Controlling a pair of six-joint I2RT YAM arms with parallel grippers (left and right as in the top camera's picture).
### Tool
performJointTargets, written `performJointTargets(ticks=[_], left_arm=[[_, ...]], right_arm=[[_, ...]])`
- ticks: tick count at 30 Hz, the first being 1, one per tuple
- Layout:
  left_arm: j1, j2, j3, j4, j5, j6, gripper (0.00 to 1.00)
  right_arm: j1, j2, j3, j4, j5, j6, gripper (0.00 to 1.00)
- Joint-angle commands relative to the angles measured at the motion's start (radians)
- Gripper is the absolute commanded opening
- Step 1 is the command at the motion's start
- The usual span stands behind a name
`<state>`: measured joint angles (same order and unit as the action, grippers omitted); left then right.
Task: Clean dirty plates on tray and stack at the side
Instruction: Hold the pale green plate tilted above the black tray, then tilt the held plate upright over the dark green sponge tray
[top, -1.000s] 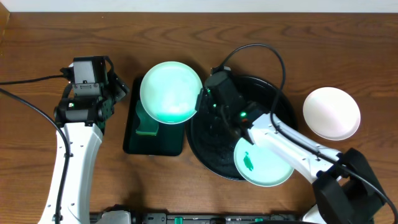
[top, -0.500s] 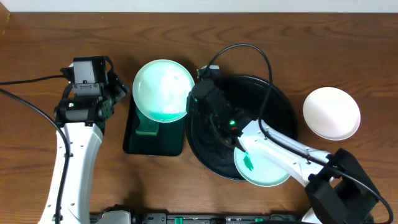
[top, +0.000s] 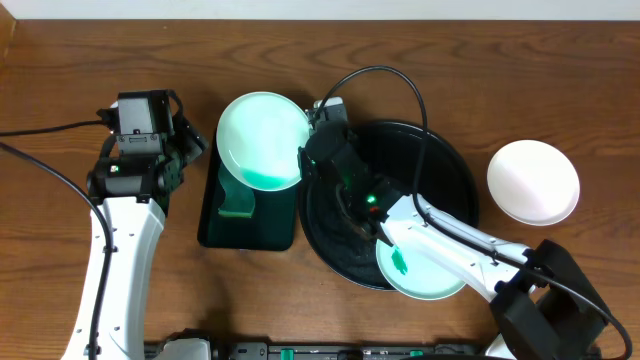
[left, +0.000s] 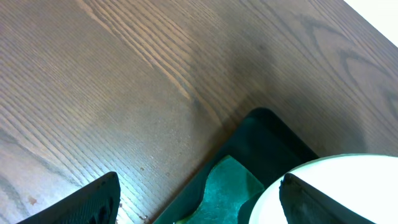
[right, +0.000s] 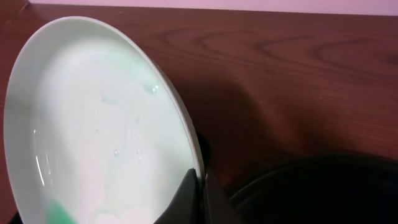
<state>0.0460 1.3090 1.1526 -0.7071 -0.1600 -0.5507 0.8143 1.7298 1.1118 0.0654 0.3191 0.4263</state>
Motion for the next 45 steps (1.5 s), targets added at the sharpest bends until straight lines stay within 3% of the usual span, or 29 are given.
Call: performJointTargets(ticks=[1,21,27,45], left_arm=[[0.006,-0.002,0.011,-0.003,-0.006,-0.008,0.82],[0.006,-0.002,0.011,-0.003,-0.006,-0.008,0.82],[0.006,-0.002,0.011,-0.003,-0.006,-0.008,0.82],[0.006,-0.002,0.011,-0.003,-0.006,-0.008,0.82]], right_arm=[[0.012,0.006,0.021,0.006,0.025,-0.024,0.01],[0.029,0.007,0.021,0.000,0.082,-0.126,0.01],[0.046,0.007,0.021,0.002,0.118,-0.256,0.01],[0.216,0.007,0.021,0.063,0.498,-0.570,0.01]])
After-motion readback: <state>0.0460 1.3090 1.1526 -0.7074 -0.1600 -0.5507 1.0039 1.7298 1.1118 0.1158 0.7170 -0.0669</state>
